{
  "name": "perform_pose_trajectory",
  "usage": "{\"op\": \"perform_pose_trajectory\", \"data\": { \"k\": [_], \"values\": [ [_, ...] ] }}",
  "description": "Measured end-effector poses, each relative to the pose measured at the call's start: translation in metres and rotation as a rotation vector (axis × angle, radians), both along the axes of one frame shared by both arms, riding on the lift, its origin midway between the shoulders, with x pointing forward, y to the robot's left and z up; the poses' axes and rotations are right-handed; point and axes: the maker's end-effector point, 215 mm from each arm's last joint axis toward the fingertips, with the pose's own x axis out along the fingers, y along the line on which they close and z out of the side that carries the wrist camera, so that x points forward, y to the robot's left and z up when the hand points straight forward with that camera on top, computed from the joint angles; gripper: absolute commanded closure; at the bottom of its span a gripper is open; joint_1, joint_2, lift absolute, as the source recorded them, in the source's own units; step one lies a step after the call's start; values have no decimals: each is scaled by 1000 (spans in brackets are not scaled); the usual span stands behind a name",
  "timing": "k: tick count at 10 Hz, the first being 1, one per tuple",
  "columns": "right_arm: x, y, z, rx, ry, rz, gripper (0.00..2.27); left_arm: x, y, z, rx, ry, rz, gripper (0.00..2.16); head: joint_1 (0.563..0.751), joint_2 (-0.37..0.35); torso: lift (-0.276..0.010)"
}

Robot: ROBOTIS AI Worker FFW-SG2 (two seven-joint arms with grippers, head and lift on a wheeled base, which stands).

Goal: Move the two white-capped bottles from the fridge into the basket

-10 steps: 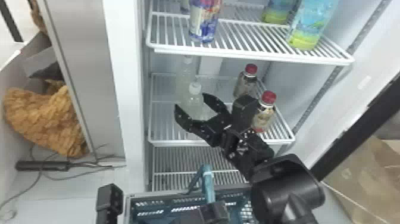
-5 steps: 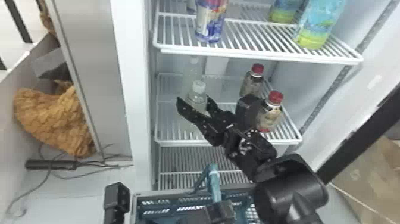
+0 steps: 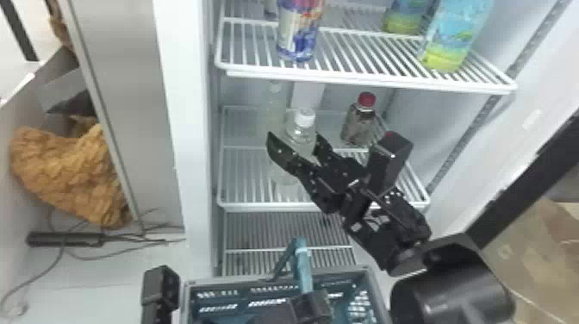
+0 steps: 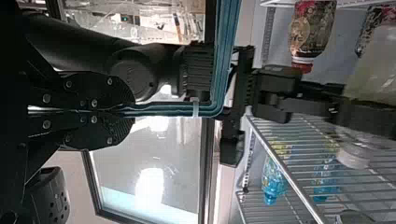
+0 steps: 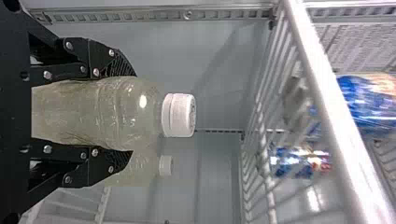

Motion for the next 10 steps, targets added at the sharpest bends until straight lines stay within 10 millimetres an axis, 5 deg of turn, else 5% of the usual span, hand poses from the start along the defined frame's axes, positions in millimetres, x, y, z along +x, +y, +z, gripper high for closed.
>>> {"op": "perform_pose_trajectory", "data": {
  "k": [6, 10],
  "values": [
    [-60, -42, 17, -4, 5, -78, 863, 1, 2, -1, 2, 2, 6, 1119, 695, -307, -260],
    [-100, -51, 34, -3, 9, -96, 863, 1, 2, -2, 1, 4, 8, 1119, 695, -337, -260]
  ]
}}
